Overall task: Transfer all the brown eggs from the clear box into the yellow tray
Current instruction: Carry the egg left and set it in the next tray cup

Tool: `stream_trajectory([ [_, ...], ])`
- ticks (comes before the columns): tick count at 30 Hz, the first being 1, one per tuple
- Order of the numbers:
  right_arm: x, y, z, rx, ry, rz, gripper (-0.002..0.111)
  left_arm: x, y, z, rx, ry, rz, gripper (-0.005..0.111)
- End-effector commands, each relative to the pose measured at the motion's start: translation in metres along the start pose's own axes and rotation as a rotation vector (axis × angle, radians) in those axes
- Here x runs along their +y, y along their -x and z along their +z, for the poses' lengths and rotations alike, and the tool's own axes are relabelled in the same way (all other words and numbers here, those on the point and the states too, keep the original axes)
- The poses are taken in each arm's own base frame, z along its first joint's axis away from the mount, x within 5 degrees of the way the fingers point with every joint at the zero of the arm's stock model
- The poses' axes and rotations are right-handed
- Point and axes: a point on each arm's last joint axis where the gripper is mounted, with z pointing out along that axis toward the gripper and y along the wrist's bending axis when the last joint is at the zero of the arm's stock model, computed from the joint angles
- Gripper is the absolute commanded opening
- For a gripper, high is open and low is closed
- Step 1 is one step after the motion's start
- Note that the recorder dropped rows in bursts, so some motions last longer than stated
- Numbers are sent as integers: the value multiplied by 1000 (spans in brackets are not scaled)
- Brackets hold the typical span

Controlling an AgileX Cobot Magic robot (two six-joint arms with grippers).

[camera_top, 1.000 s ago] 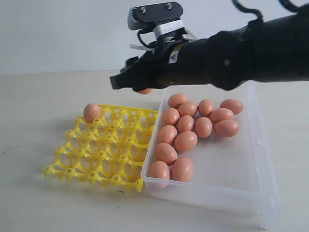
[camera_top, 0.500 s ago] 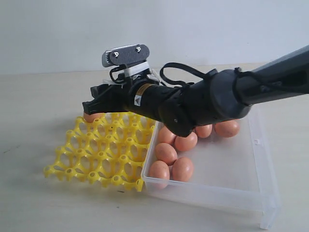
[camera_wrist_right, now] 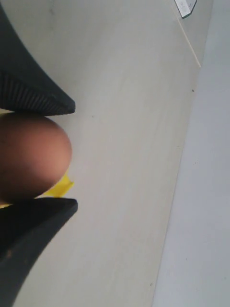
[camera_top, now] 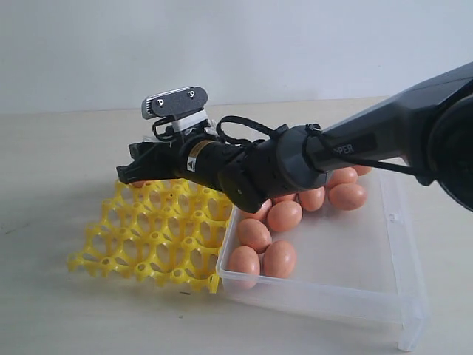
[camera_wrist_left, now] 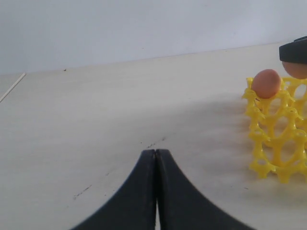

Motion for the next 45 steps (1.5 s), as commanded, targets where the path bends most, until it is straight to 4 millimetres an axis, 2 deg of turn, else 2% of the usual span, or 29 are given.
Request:
stream_trajectory([
  [1, -9, 3, 3, -16, -14, 2, 0, 0, 3, -1, -23, -1, -11, 0],
  [7, -19, -2, 5, -5, -34, 12, 0, 0, 3, -1, -23, -1, -11, 0],
  [17, -24, -11, 8, 18, -42, 10, 0, 0, 3, -1, -23, -1, -11, 0],
  [22, -23, -11, 8, 13, -38, 6, 14, 0, 3, -1, -23, -1, -11, 0],
  [31, -23, -10, 8, 0, -35, 6, 53, 0, 3, -1, -23, -1, -11, 0],
  [34, -23, -10, 8, 0, -35, 6, 57, 0, 3, -1, -23, -1, -11, 0],
  [41, -23, -8, 7, -5, -35, 6, 57, 0, 3, -1, -23, -1, -11, 0],
  [45, -20, 11, 0, -25, -35, 3, 57, 0, 3, -1, -23, -1, -11, 0],
])
